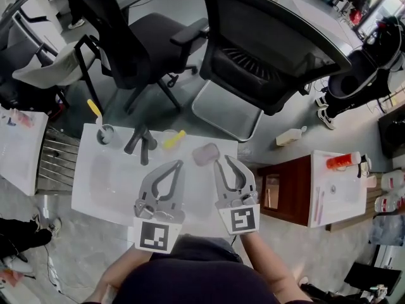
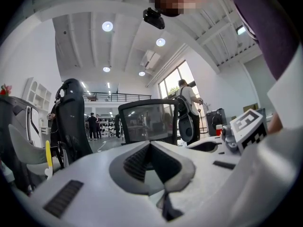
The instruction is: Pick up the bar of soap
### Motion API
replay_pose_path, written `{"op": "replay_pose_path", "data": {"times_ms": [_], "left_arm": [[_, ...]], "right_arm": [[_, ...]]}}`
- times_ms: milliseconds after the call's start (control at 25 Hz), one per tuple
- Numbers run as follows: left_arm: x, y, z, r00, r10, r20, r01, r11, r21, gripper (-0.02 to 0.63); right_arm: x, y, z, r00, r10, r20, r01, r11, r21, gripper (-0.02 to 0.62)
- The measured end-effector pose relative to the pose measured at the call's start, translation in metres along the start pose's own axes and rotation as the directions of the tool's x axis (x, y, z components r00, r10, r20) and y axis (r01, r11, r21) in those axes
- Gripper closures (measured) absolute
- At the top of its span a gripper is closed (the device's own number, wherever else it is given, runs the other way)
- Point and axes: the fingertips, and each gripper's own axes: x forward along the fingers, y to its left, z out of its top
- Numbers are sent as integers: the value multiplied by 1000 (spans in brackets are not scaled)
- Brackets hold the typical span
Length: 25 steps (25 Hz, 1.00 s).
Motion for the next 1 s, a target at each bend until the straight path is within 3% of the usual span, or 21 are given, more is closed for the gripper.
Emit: {"op": "replay_pose_path", "data": {"times_ms": [600,1000], "left_arm": [[9,5,-11,1000,-4,-19,4,1000,7,607],[10,11,-21,999,6,-42,-6,1000,-3,606]], "right_arm": [[40,13,-75,983,93,-155,-104,993,-62,512],[56,22,-127,937,160,-310,-209,969,-132,494]]}}
